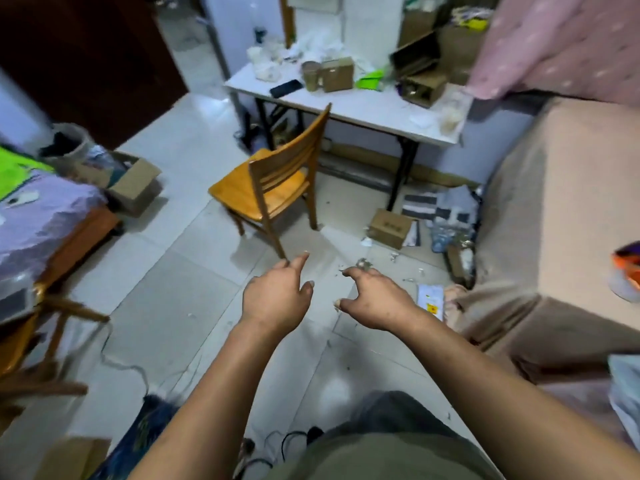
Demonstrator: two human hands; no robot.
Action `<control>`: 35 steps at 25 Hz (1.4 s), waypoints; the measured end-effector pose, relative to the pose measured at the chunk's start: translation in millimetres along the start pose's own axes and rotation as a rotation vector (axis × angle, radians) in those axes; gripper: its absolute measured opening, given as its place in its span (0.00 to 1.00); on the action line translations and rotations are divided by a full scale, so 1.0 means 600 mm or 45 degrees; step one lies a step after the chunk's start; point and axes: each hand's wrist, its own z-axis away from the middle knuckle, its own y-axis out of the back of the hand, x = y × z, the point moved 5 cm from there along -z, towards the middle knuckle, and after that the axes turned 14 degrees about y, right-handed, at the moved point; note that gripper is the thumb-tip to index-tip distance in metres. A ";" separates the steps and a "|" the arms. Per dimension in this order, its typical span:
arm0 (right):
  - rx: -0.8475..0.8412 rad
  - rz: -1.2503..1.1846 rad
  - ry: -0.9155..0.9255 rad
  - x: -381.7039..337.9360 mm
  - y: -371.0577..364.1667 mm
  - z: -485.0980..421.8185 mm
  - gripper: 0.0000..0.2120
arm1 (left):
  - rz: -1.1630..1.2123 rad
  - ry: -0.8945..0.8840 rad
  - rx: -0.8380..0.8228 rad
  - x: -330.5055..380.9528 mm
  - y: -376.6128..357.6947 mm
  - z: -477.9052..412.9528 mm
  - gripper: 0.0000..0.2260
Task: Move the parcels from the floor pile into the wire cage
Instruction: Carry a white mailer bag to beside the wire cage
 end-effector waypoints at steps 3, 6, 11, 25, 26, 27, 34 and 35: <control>0.093 -0.074 -0.151 0.063 0.023 0.004 0.33 | -0.016 -0.155 -0.004 0.066 -0.018 -0.055 0.27; 0.117 -0.143 -0.295 0.139 0.032 0.010 0.33 | -0.048 -0.325 -0.072 0.144 -0.063 -0.092 0.27; 0.107 -0.217 -0.439 0.270 0.061 -0.014 0.33 | -0.132 -0.506 -0.124 0.269 -0.123 -0.166 0.26; 0.021 -0.439 -0.850 0.509 0.013 -0.124 0.41 | -0.425 -0.703 -0.486 0.425 -0.328 -0.328 0.34; 0.073 -0.446 -0.908 0.527 0.011 -0.133 0.42 | -0.454 -0.697 -0.492 0.431 -0.346 -0.347 0.36; 0.120 -0.452 -0.955 0.545 0.009 -0.140 0.42 | -0.489 -0.708 -0.515 0.434 -0.363 -0.359 0.38; 0.247 -0.447 -1.213 0.713 -0.078 -0.232 0.45 | -0.680 -0.958 -0.614 0.486 -0.558 -0.442 0.38; 0.258 -0.441 -1.232 0.744 -0.104 -0.249 0.45 | -0.687 -0.978 -0.609 0.495 -0.592 -0.456 0.38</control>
